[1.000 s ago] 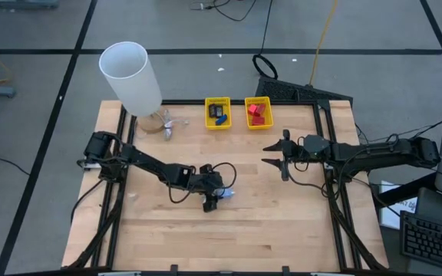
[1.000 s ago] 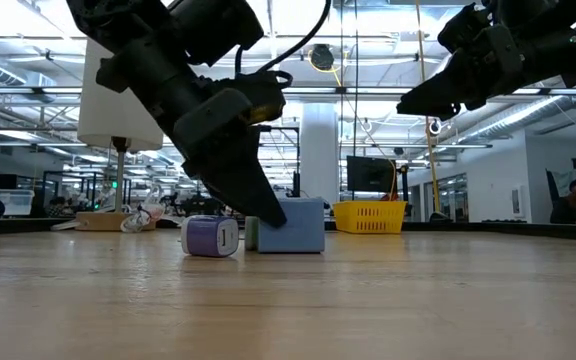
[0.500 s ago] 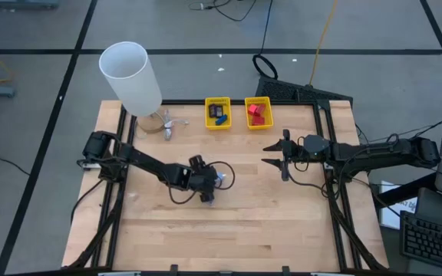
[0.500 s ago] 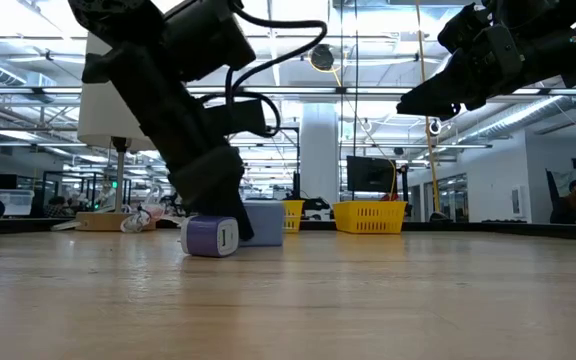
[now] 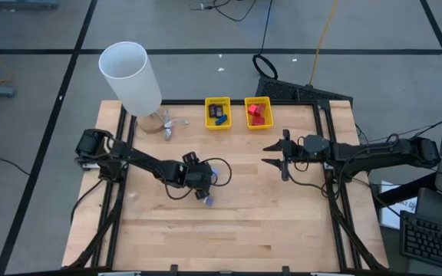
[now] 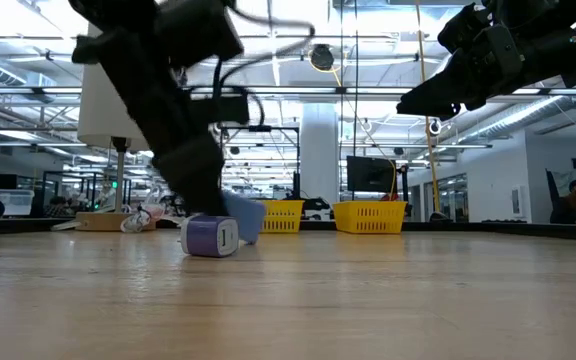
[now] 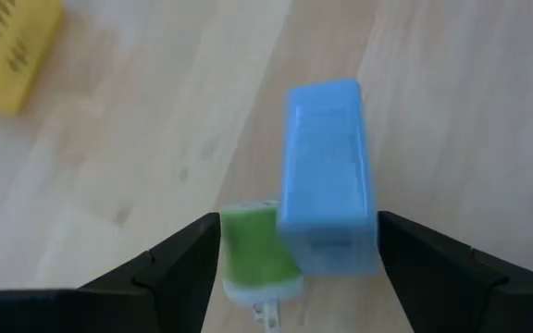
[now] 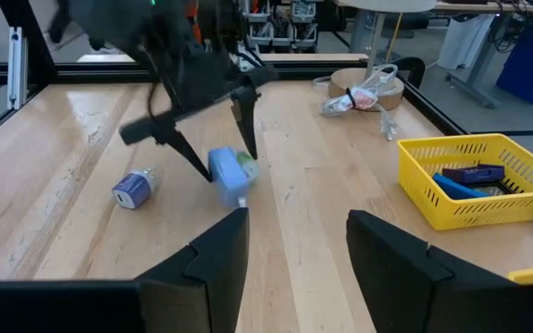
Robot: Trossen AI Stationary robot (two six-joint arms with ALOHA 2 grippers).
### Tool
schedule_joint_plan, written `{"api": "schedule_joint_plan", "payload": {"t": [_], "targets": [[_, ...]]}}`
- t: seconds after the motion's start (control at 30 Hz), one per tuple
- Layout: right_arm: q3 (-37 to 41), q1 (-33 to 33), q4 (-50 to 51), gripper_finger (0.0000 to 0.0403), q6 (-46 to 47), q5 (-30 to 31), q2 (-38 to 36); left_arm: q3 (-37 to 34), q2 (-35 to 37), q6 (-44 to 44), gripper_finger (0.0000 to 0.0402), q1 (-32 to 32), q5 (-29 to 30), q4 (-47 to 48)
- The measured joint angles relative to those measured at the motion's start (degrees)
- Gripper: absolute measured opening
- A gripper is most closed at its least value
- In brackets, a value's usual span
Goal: Pick & Place Office items
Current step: Put the light blue charger adapter into the right yellow bin
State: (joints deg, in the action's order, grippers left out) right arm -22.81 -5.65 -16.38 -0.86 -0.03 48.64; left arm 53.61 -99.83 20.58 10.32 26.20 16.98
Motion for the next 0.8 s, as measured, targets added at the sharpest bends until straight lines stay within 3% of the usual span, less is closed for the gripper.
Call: {"api": "schedule_joint_plan", "payload": {"t": [0.5, 0.7, 0.8], "targets": [[0.0, 0.0, 0.3, 0.0171, 0.1, 0.0, 0.0, 0.1, 1.8, -3.0, 0.0282, 0.0, 0.7, -1.2], [0.0, 0.0, 0.3, 0.0171, 0.0, 0.0, 0.0, 0.2, 1.3, -15.0, 0.0282, -0.5, -0.1, -6.8], [0.0, 0.0, 0.3, 0.0171, 0.2, 0.0, 0.0, 0.2, 1.1, -18.5, 0.0282, -1.9, -4.9, -10.2]]}}
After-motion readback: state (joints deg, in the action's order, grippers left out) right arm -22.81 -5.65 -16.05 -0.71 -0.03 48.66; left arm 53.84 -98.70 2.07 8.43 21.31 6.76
